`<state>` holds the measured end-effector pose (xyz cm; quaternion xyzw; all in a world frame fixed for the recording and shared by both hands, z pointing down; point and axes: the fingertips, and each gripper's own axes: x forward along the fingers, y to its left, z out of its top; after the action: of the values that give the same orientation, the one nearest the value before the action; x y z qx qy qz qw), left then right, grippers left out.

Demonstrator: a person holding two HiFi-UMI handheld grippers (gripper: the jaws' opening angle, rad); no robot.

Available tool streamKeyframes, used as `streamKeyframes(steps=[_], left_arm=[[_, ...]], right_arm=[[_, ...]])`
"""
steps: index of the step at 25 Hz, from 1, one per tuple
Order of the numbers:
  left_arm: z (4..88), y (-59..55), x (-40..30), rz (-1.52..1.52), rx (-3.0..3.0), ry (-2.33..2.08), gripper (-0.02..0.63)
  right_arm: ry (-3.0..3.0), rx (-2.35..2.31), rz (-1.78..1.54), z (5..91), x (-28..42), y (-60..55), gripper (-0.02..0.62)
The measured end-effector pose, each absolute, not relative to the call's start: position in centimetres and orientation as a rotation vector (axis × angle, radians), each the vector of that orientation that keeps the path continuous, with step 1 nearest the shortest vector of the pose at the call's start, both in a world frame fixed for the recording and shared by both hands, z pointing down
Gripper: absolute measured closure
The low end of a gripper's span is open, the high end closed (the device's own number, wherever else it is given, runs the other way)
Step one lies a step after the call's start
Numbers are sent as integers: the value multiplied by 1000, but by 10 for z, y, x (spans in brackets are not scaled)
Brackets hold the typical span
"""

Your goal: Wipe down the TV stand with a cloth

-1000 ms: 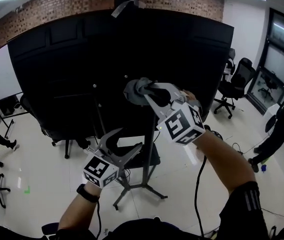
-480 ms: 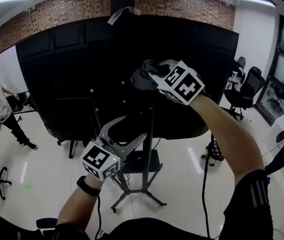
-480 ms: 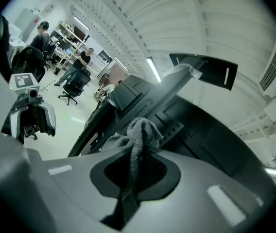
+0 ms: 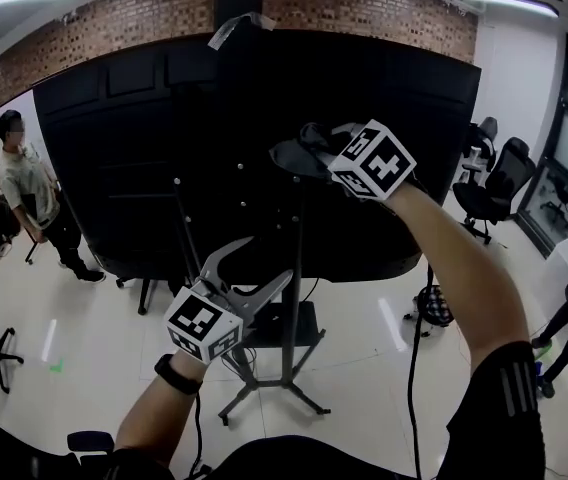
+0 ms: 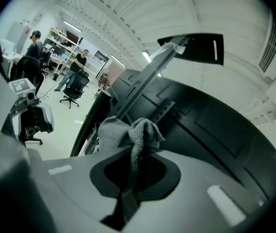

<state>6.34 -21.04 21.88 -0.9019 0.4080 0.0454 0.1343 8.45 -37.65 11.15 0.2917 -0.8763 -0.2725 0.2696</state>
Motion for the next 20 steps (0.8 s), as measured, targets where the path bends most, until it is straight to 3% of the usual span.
streamKeyframes(steps=[9,20], left_arm=[[232,-217,65,119,-2639,1196,295],[257,-219,60,87,-2667,1249,296]], right_arm=[[-2257,961,-1258,123,77,-340,579],[-2200,892,-1267,198,73,-333,578]])
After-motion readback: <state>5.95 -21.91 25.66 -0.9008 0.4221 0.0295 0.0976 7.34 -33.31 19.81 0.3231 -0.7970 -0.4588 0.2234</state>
